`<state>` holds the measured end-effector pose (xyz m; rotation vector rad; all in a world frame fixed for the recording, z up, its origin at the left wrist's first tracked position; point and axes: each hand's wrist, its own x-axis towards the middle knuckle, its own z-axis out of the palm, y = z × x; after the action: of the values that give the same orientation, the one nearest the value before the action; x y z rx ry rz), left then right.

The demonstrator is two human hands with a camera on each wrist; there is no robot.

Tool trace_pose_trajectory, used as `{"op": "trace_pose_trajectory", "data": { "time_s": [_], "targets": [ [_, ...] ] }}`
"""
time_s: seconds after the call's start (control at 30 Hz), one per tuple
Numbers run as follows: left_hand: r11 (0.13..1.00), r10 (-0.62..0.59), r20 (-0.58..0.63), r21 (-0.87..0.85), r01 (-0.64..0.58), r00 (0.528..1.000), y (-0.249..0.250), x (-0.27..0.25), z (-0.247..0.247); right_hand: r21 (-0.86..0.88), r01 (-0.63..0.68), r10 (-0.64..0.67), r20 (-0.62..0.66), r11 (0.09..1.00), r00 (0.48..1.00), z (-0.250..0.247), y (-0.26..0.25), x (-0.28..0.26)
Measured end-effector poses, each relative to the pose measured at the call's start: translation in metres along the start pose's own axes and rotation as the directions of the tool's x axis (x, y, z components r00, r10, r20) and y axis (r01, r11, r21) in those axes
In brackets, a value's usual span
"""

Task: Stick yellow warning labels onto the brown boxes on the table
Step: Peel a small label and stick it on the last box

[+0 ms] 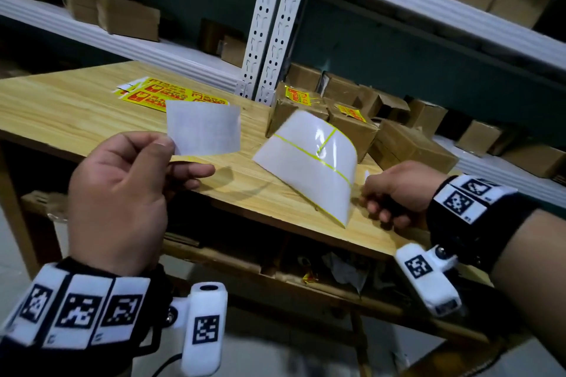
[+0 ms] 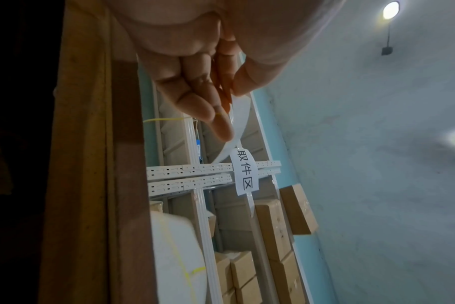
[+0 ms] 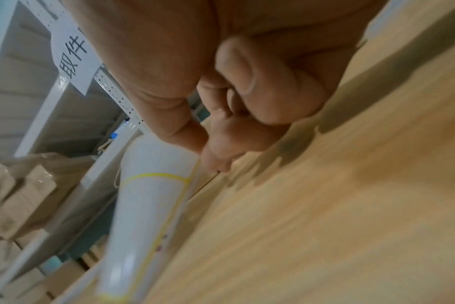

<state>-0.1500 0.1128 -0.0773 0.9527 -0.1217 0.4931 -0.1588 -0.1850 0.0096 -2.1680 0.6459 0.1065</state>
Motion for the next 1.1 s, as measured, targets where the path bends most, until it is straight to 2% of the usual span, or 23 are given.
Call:
{"op": "trace_pose_trajectory", "data": {
  "time_s": [0.1,0.23,0.27,0.33,0.4,0.47,0.57,0.63,0.73,0.77,0.8,0.9,0.97,1.03,1.1],
  "targets": [
    [0.998,0.024,0.083,0.063,-0.030,0.996,-0.002,-0.006,0.005,-0.052,-0.038,0.036,-0.027,0.998,0.999,-0.010,0.000,-0.001],
    [0.960,0.099,0.252,0.229,-0.159,0.963,-0.005,-0.016,0.014,0.048,0.082,-0.073,-0.159,0.995,0.985,-0.022,0.002,-0.008],
    [0.947,0.112,0.284,0.261,-0.189,0.952,-0.007,-0.019,0.017,0.102,0.111,-0.098,-0.124,0.989,0.987,-0.022,0.002,-0.014],
    [0.922,0.133,0.342,0.303,-0.243,0.930,-0.010,-0.027,0.024,0.220,0.092,-0.106,0.055,0.971,0.993,-0.019,0.000,-0.029],
    [0.872,0.207,0.402,0.338,-0.354,0.892,-0.012,-0.034,0.029,0.254,0.021,-0.091,0.264,0.967,0.960,-0.013,-0.007,-0.043],
    [0.801,0.299,0.478,0.346,-0.489,0.826,-0.016,-0.044,0.040,0.241,-0.015,-0.087,0.410,0.971,0.908,-0.015,-0.006,-0.056],
    [0.744,0.398,0.522,0.297,-0.598,0.754,-0.017,-0.056,0.053,0.216,-0.030,-0.086,0.510,0.976,0.856,-0.017,0.003,-0.068],
    [0.747,0.426,0.520,0.259,-0.612,0.740,-0.016,-0.063,0.062,0.202,-0.039,-0.085,0.569,0.979,0.818,-0.017,0.014,-0.075],
    [0.754,0.455,0.531,0.199,-0.626,0.715,-0.014,-0.073,0.073,0.244,-0.062,-0.123,0.675,0.968,0.728,-0.014,0.034,-0.087],
    [0.749,0.460,0.542,0.189,-0.635,0.703,-0.013,-0.076,0.076,0.294,-0.067,-0.158,0.678,0.953,0.718,-0.014,0.040,-0.090],
    [0.735,0.465,0.557,0.191,-0.651,0.689,-0.013,-0.079,0.079,0.359,-0.063,-0.202,0.653,0.931,0.730,-0.016,0.046,-0.094],
    [0.691,0.443,0.607,0.237,-0.683,0.659,-0.010,-0.086,0.085,0.519,0.053,-0.335,0.468,0.853,0.818,-0.027,0.062,-0.096],
    [0.643,0.413,0.648,0.290,-0.709,0.640,-0.009,-0.088,0.090,0.492,0.200,-0.397,0.337,0.847,0.854,-0.040,0.070,-0.096],
    [0.582,0.363,0.690,0.357,-0.731,0.626,-0.011,-0.089,0.096,0.390,0.337,-0.448,0.239,0.857,0.862,-0.055,0.077,-0.094],
    [0.561,0.315,0.701,0.406,-0.721,0.640,-0.013,-0.088,0.102,0.330,0.417,-0.482,0.143,0.847,0.864,-0.073,0.085,-0.090]
  ]
}}
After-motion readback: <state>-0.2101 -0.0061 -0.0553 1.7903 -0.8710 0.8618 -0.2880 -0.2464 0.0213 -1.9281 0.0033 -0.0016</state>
